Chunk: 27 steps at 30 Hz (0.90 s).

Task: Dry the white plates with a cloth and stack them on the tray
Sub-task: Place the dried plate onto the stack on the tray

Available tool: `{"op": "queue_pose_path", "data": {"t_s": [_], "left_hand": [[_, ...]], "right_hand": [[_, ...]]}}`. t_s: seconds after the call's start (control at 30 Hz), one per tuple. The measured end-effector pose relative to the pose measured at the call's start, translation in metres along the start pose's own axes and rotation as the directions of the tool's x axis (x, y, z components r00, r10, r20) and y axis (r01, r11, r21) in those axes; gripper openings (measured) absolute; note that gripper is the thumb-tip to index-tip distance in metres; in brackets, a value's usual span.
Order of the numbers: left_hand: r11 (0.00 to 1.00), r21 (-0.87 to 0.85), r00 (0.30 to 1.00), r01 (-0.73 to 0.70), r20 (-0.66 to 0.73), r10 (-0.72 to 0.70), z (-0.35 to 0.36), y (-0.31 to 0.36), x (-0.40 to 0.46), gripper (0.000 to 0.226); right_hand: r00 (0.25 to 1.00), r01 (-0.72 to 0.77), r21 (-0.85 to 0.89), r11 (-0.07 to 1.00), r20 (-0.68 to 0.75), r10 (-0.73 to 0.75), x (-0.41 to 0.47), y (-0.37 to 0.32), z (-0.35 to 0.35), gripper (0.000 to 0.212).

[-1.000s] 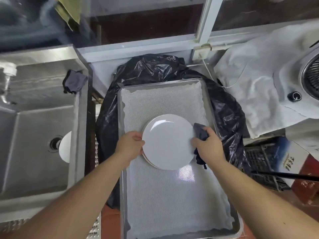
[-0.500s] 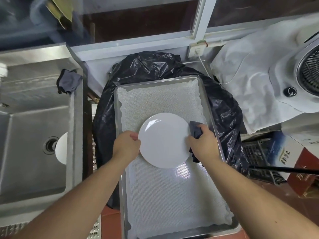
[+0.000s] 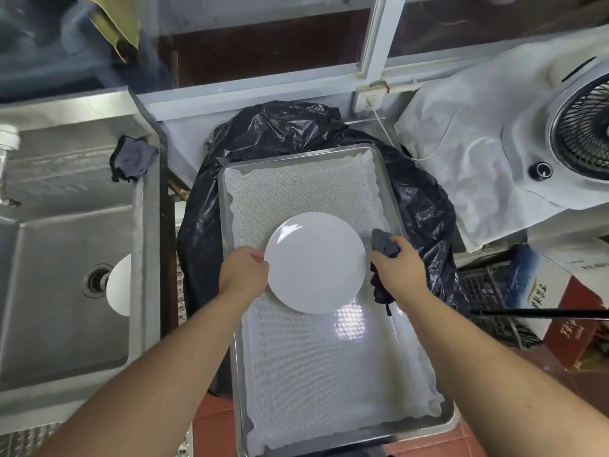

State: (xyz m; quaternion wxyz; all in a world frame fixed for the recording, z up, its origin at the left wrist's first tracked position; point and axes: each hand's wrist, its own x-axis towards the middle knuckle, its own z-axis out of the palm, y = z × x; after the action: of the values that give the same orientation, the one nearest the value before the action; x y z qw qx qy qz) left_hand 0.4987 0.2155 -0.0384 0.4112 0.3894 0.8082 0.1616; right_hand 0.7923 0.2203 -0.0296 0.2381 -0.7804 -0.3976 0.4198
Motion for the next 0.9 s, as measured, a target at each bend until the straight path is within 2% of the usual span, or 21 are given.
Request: {"op": "queue_pose_path", "data": {"t_s": [0.13, 0.27, 0.5, 0.6, 0.73, 0.9], "left_hand": [[0.999, -0.031, 1.000, -0.003, 0.009, 0.003, -0.004, -0.002, -0.004, 0.019], [0.990, 0.133, 0.999, -0.048, -0.005, 0.049, -0.018, -0.007, -0.025, 0.007], [0.913, 0.393, 0.992, -0.110, -0.011, 0.124, -0.055, -0.029, -0.081, 0.015], [0.852, 0.505, 0.985, -0.140, -0.020, 0.174, -0.077, -0.042, -0.105, 0.018], [0.839, 0.532, 0.987, -0.115, -0.038, 0.159, -0.108, -0.070, -0.133, 0.024], [0.863, 0.496, 0.989, -0.097, -0.046, 0.138, -0.156, -0.114, -0.171, 0.025]], "right_hand": [[0.999, 0.030, -0.004, 1.000, 0.011, -0.030, -0.007, 0.008, -0.014, 0.017], [0.996, 0.090, -0.078, 0.993, 0.023, -0.089, -0.019, 0.001, -0.023, 0.017], [0.967, 0.249, -0.230, 0.941, 0.111, -0.229, -0.050, -0.029, -0.032, 0.015], [0.940, 0.335, -0.294, 0.895, 0.163, -0.298, -0.070, -0.045, -0.026, 0.028], [0.902, 0.427, -0.364, 0.828, 0.239, -0.360, -0.102, -0.062, -0.006, 0.020], [0.839, 0.529, -0.379, 0.759, 0.367, -0.401, -0.157, -0.087, 0.042, 0.029]]}}
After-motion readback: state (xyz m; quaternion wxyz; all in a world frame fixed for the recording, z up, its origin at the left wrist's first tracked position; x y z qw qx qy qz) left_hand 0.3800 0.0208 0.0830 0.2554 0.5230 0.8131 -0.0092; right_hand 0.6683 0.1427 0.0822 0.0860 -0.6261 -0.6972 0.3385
